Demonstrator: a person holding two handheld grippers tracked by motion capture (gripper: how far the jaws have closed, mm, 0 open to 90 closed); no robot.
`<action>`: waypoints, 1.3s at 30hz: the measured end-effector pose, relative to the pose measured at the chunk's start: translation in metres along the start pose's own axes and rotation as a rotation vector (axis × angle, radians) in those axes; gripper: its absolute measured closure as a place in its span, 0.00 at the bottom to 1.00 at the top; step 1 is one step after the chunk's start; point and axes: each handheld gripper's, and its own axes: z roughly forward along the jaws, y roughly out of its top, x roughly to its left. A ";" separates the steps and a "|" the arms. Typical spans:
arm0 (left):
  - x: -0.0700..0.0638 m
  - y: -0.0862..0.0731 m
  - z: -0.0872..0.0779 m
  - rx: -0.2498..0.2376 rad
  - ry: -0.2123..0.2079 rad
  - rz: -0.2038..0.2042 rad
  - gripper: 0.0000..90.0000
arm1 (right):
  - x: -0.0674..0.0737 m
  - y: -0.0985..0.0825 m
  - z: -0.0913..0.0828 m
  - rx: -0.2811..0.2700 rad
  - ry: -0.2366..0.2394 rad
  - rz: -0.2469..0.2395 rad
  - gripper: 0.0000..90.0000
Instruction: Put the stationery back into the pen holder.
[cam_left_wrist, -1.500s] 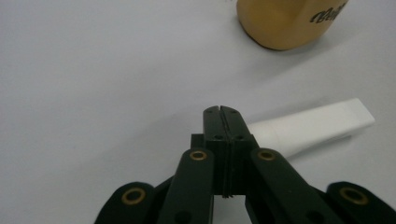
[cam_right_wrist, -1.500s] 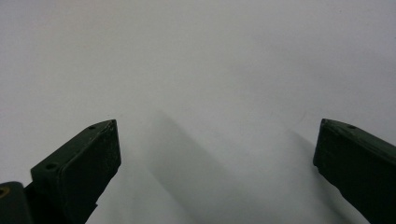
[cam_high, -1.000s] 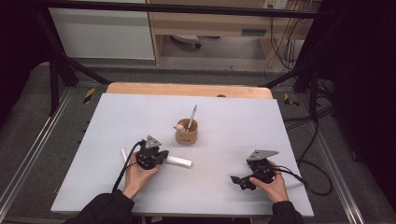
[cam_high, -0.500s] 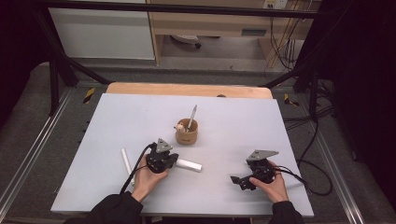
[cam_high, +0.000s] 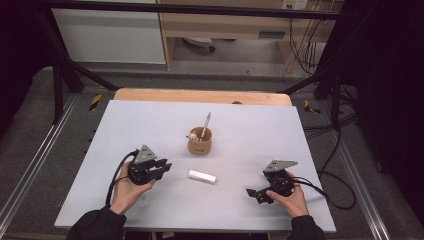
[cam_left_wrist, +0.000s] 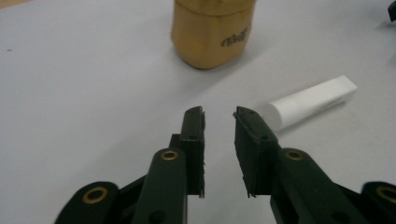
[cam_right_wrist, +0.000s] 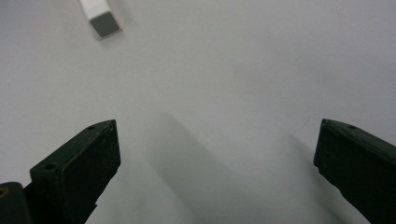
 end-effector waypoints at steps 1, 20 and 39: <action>0.004 -0.002 -0.003 -0.004 0.000 -0.009 0.72 | 0.001 0.001 0.000 0.001 0.003 -0.004 0.01; 0.044 -0.037 -0.034 0.040 0.056 -0.041 0.16 | 0.038 0.052 0.015 0.091 0.021 -0.150 0.03; 0.059 -0.051 -0.038 0.060 0.066 -0.083 0.10 | 0.069 0.114 0.058 0.215 0.054 -0.309 0.07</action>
